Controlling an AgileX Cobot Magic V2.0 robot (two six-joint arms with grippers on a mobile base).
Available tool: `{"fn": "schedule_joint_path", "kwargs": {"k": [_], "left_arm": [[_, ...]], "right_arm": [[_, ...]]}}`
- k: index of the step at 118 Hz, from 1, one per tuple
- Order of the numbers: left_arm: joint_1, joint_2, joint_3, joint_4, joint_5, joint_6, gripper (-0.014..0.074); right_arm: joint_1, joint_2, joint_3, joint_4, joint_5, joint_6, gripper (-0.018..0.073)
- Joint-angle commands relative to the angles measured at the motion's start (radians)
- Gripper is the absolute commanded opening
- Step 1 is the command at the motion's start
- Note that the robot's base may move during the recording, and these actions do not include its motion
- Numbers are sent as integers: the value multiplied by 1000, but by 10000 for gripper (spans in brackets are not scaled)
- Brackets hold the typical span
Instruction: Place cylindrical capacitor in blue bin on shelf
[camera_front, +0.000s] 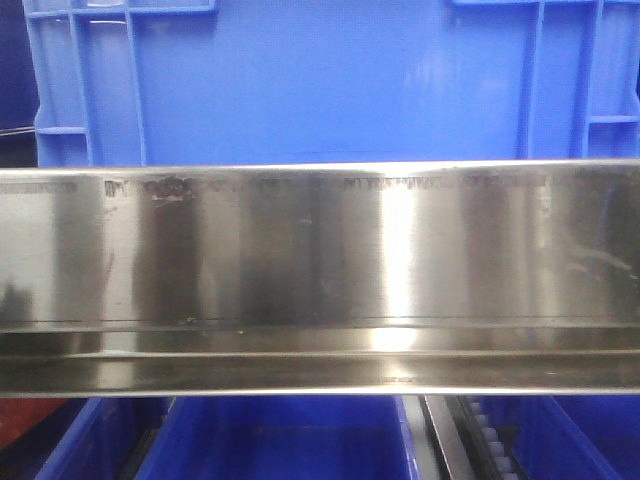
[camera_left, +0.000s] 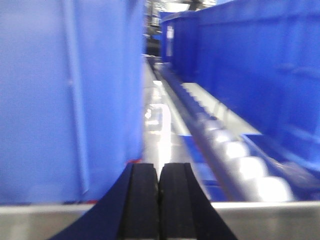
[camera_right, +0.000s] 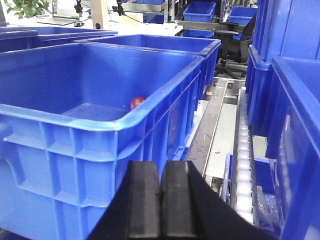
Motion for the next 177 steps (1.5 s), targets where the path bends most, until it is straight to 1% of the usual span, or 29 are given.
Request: {"fn": "schedule_joint_path", "kwargs": {"k": [1,4,5,8,11,38,149,163,177], "left_arm": [[18,-6,60,9,-131,-9,-111],[23,-6,60,9,-151,-9,-111],[26,-6,60,9,-184,-9,-111],[32,-6,60,9,-185,-9,-111],[40,-6,60,9,-148,-9,-111],[78,-6,60,9,-164,-9,-111],[78,-6,60,9,-164,-9,-111],[78,-6,60,9,-164,-9,-111],[78,-6,60,9,-164,-9,-111]], "right_arm": [[-5,-4,5,-5,-26,-2,-153],[-5,-4,5,-5,-26,-2,-153],[-5,-4,5,-5,-26,-2,-153],[-5,-4,5,-5,-26,-2,-153],[-5,-4,5,-5,-26,-2,-153],[-5,-4,5,-5,-26,-2,-153],[-6,-4,5,-5,-36,-2,-153],[-37,-29,38,-5,-55,-2,-153],[-101,-94,134,-5,-116,12,-153]]}}
